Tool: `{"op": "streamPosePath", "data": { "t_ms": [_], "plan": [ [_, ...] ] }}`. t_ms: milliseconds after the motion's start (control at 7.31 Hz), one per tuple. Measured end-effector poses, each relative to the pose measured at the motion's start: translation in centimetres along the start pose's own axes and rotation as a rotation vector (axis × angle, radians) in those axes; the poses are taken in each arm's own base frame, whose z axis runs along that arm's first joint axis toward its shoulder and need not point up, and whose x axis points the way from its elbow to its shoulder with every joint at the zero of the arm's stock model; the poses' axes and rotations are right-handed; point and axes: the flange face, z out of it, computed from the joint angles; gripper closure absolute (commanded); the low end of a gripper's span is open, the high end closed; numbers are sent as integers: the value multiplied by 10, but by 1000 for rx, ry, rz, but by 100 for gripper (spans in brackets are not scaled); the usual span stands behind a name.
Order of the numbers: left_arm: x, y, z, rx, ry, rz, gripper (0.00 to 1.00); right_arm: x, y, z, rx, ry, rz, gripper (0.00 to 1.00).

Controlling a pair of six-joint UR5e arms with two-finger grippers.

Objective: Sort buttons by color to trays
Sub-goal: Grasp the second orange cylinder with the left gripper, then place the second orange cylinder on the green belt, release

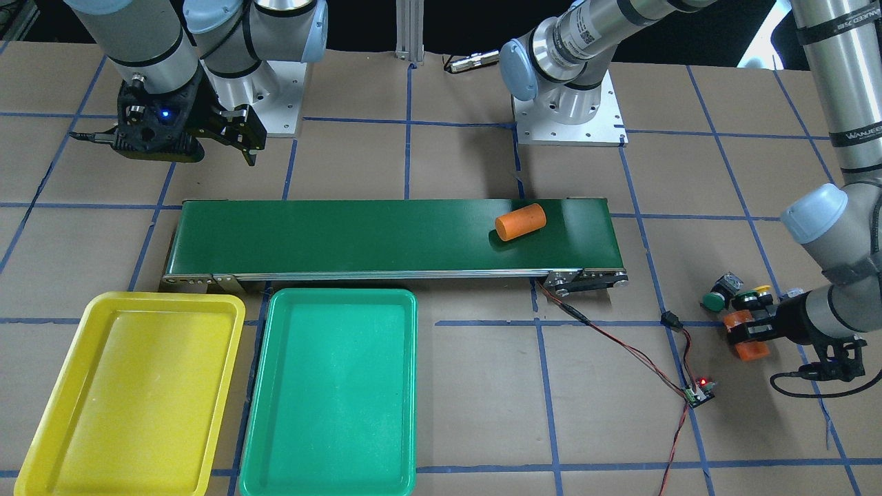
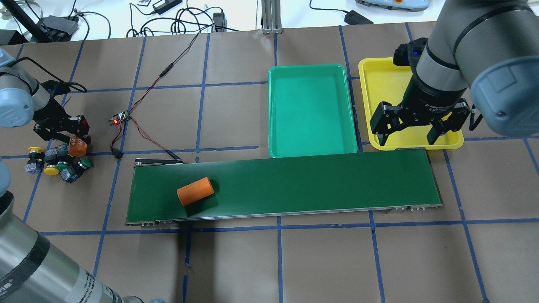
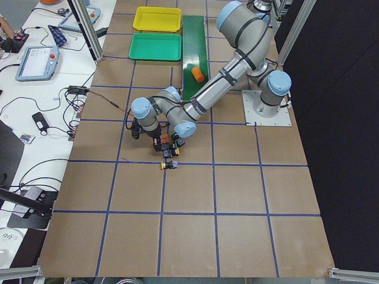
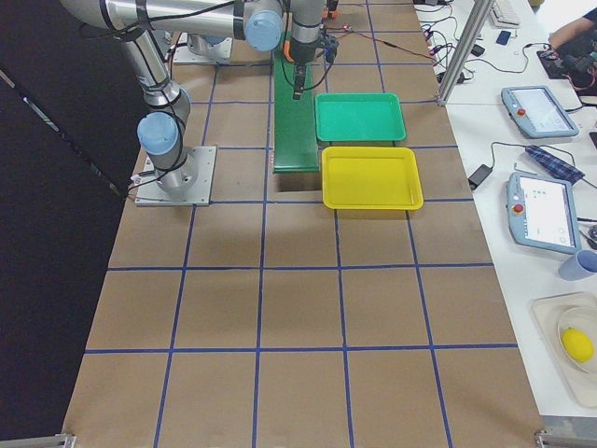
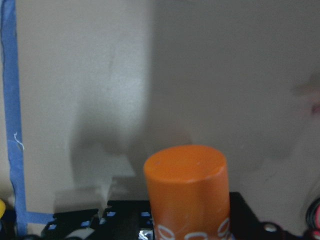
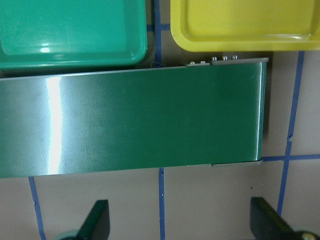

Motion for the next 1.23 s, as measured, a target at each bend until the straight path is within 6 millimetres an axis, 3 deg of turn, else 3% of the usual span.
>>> {"op": "streamPosePath", "data": {
  "t_ms": [274,411,547,821,958,1232],
  "plan": [
    [10,5,-16,-10,21,7,100,0,9,10,-77,1,4,0],
    [31,14,-40,-19,35,30,100,0,11,9,-81,2,8,0],
    [67,30,-70,-21,40,72,100,0,12,5,-75,2,9,0],
    [154,91,-115,-36,37,284,100,0,12,3,-66,5,12,0],
    [195,125,-118,-47,31,441,100,0,13,3,-64,5,13,0],
    [267,182,-106,-69,23,736,100,0,15,-2,-51,4,13,0]
  ]
}}
